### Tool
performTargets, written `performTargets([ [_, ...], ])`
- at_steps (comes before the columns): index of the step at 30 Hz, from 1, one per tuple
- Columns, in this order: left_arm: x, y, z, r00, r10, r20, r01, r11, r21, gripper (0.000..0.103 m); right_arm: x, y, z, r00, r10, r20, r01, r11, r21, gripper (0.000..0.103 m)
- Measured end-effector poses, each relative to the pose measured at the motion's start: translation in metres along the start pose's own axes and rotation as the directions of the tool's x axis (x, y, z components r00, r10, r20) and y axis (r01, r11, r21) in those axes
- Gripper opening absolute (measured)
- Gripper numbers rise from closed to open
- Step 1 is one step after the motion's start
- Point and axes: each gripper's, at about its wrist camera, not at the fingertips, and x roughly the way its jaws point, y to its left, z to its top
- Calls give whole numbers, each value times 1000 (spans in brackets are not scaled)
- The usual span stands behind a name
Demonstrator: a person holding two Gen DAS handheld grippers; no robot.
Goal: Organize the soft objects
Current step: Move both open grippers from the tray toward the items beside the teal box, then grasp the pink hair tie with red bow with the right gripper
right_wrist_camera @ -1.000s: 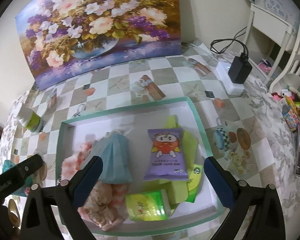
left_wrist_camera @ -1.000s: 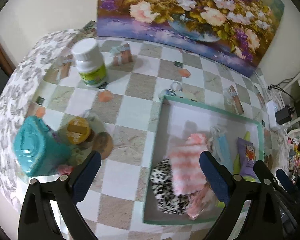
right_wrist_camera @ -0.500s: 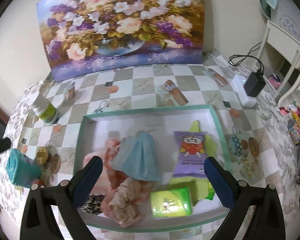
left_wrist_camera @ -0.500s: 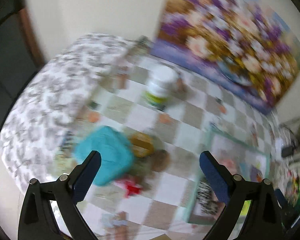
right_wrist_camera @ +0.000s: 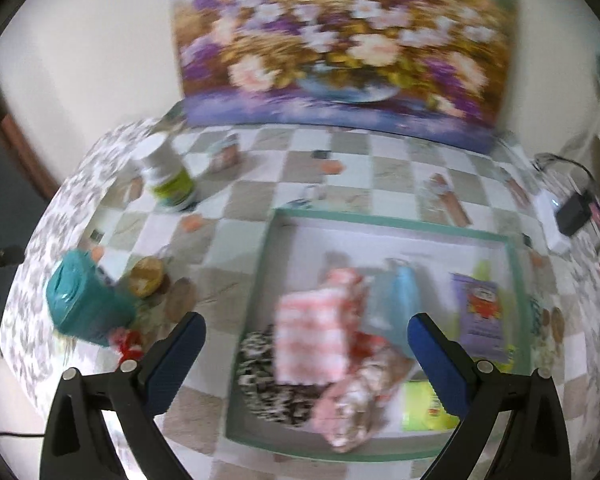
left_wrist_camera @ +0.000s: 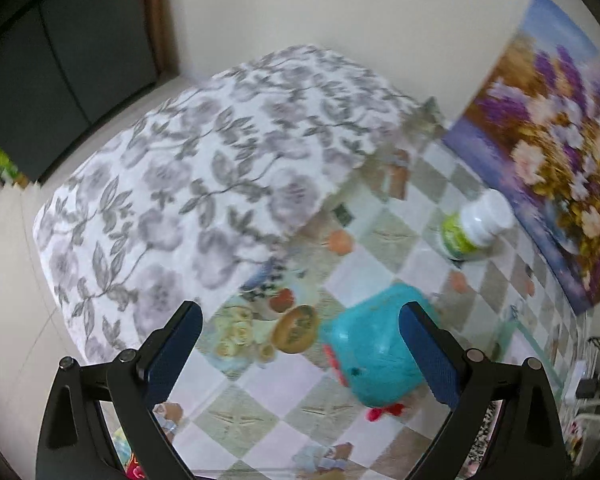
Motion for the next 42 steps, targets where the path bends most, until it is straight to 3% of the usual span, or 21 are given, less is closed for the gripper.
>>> performTargets([
  [4,10,15,2,1000,15,-18,-16,1000,-20,99,15,35,-6,998,63,-28,-65,996,-63,103],
  [15,50,45,6,993,8,-122,-17,997,-74,99,64,103,-31,980,130,-150,-159,966,-202,102],
  [25,67,49,6,985,-39,-169,24,995,-92,99,87,150,-47,976,130,-176,-179,937,-300,99],
  [32,72,48,6,982,-42,-184,26,996,-90,99,97,157,-47,975,126,-185,-178,937,-300,81],
  [37,74,47,6,981,-41,-188,25,996,-86,99,100,153,-45,973,133,-190,-184,941,-283,57],
  [42,74,42,7,981,-36,-191,23,997,-69,99,101,146,-41,969,152,-192,-200,945,-259,48],
])
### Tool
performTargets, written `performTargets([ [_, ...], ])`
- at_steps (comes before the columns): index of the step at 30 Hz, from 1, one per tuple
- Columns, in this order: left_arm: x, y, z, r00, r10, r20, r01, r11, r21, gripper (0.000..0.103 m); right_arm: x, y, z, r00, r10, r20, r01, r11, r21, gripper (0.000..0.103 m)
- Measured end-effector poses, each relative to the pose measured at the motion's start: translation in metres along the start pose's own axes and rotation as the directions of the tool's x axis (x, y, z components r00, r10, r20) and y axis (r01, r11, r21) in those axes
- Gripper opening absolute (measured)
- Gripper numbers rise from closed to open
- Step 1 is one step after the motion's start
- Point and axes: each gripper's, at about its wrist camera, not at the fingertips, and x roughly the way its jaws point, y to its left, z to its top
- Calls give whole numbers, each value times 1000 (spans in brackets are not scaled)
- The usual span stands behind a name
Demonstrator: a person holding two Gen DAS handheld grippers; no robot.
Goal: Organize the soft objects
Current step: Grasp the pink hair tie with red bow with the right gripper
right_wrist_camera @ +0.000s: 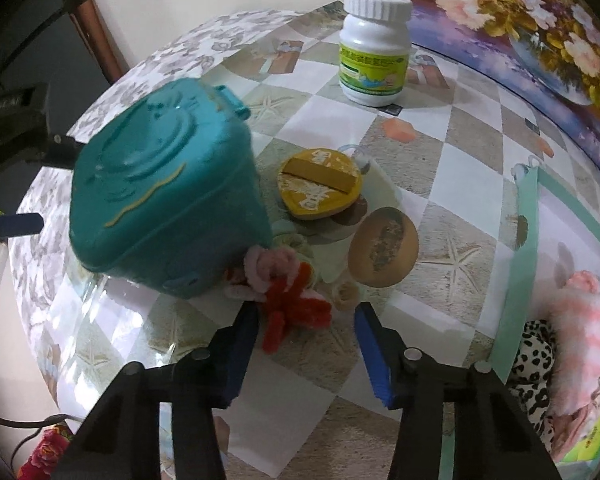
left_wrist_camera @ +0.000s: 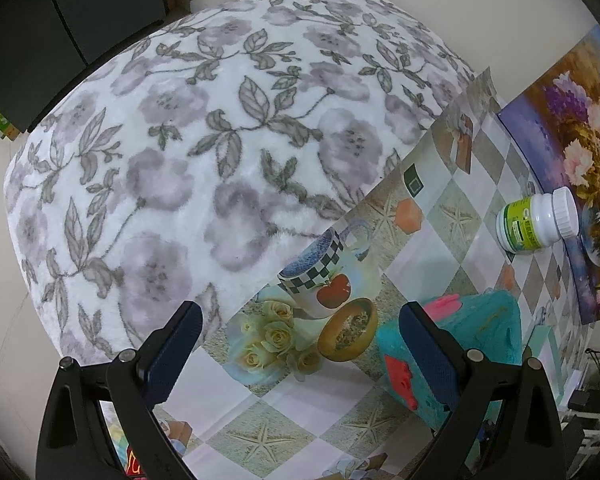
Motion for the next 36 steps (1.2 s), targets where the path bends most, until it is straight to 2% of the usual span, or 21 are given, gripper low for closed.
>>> performTargets([
  [6,1,-5,-1,1000,10,-3,-10,1000,20,99,-1,-8,2,1000,23,1,-23,1000,17,32],
  [26,-3,-12,-4,1000,17,3,-17,999,35,99,-15,-40,-7,1000,15,-8,-14,994,109,28],
  [27,-4,-13,-4,1000,23,7,-23,999,38,99,-18,-41,-7,1000,17,-3,-16,994,110,26],
  [28,-5,-13,-4,1000,27,11,-27,999,40,99,-21,-42,-7,1000,20,4,-20,993,113,19],
  [36,-11,-17,-5,998,57,36,-59,997,52,99,-30,-51,-8,1000,25,13,-26,991,130,19],
])
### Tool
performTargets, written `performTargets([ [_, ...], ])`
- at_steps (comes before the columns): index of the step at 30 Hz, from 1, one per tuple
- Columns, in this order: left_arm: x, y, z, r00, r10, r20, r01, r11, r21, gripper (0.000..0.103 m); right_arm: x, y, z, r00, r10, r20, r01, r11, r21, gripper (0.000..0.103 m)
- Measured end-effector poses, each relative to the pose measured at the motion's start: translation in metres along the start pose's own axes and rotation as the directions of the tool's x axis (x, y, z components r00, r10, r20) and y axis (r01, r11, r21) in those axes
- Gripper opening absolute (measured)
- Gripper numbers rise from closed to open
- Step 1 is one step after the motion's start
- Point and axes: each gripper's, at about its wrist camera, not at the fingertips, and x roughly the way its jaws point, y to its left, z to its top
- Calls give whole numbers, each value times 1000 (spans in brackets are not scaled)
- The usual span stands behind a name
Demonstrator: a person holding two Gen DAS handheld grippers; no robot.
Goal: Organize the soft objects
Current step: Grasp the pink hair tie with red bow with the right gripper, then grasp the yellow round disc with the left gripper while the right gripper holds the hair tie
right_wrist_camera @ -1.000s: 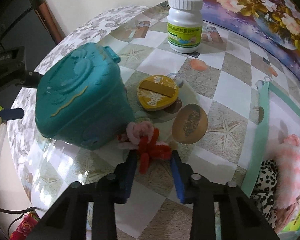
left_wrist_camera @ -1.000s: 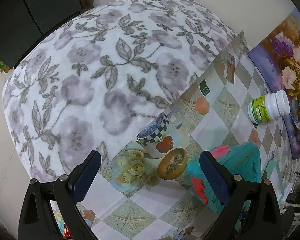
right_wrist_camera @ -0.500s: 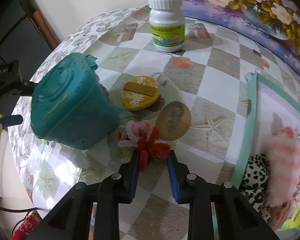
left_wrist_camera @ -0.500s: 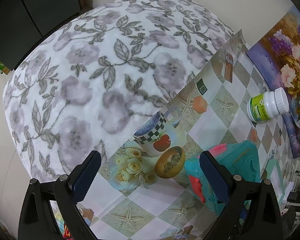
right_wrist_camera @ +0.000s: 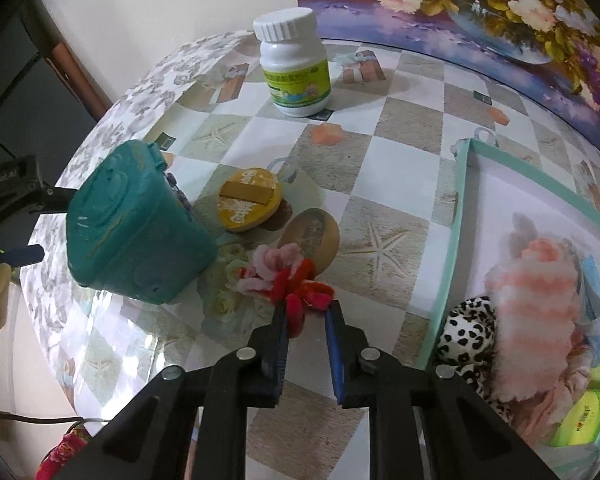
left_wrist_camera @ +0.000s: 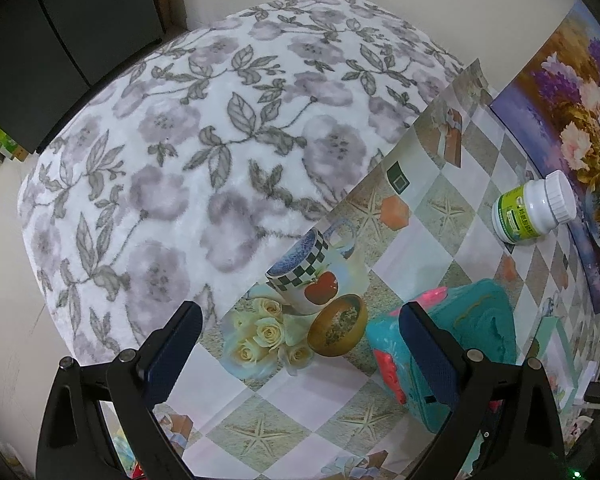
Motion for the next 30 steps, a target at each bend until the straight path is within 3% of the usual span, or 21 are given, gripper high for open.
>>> performTargets([
  [10,-2,6,-1,1000,6,4,-6,999,-35,99,-9,-14,3,999,49,19,-50,997,52,19],
  [18,-20,6,5,998,-44,39,45,998,-34,99,-21,-17,7,997,58,49,-62,996,67,19],
  [22,-36,-11,13,995,-75,63,72,996,53,99,-29,-22,10,995,60,75,-66,995,77,19],
  [24,-42,-28,17,991,-126,43,120,985,125,99,-35,-26,12,995,45,90,-52,995,81,19],
  [27,-45,-62,22,976,-213,-35,215,946,242,99,-48,-36,16,992,12,126,-24,995,93,19],
  [30,-39,-103,20,972,-201,-125,233,903,361,99,-59,-48,20,987,-25,156,7,993,115,19],
])
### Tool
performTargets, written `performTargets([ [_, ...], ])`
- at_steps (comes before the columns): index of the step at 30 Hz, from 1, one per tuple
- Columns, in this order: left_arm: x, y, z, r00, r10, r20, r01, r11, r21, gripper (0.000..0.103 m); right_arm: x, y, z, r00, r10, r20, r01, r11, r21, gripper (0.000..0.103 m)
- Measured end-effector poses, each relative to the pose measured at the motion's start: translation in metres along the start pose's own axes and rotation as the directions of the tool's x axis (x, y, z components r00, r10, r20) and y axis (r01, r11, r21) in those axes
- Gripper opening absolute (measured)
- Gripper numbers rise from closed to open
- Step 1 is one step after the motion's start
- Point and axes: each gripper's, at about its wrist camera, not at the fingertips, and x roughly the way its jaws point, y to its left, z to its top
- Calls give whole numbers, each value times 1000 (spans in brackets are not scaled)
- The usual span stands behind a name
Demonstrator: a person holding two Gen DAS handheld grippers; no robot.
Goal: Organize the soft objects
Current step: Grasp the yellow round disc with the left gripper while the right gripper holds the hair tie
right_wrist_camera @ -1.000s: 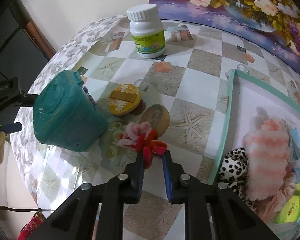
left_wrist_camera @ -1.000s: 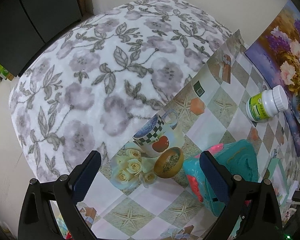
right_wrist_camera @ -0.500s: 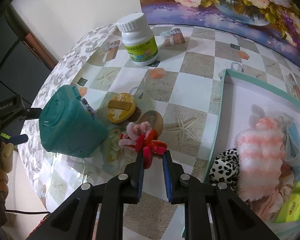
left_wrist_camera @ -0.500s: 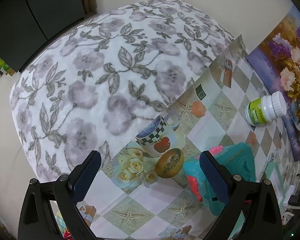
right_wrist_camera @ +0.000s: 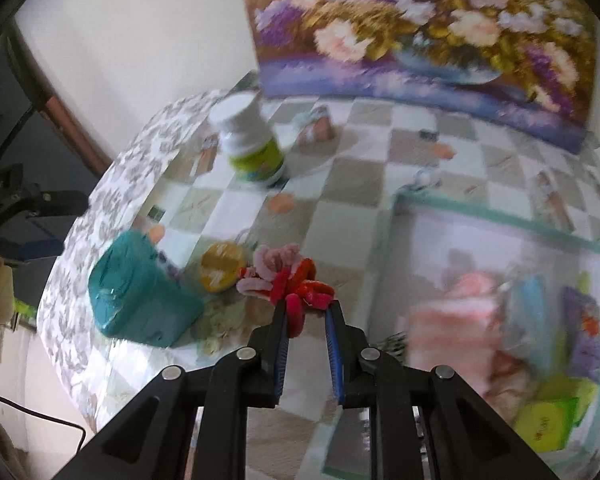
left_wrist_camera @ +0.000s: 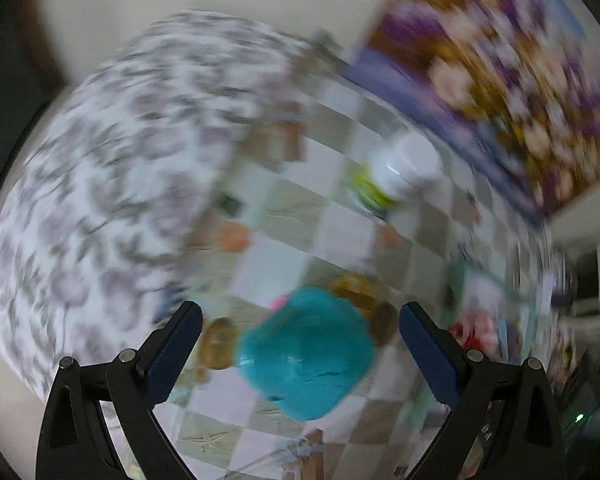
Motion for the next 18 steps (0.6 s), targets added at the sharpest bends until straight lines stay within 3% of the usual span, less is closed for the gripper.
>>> performTargets([
  [6,38,-64,13,988,104,-111,-79,975,209,99,-20,-29,10,997,-52,54,48,997,58,19],
  [11,71,-86,17,967,163,-194,-102,952,290,96,-41,-57,14,992,-67,105,52,988,142,19],
  [18,107,-100,18,930,276,-244,-175,914,365,95,-50,-73,17,990,-59,125,34,981,193,19],
])
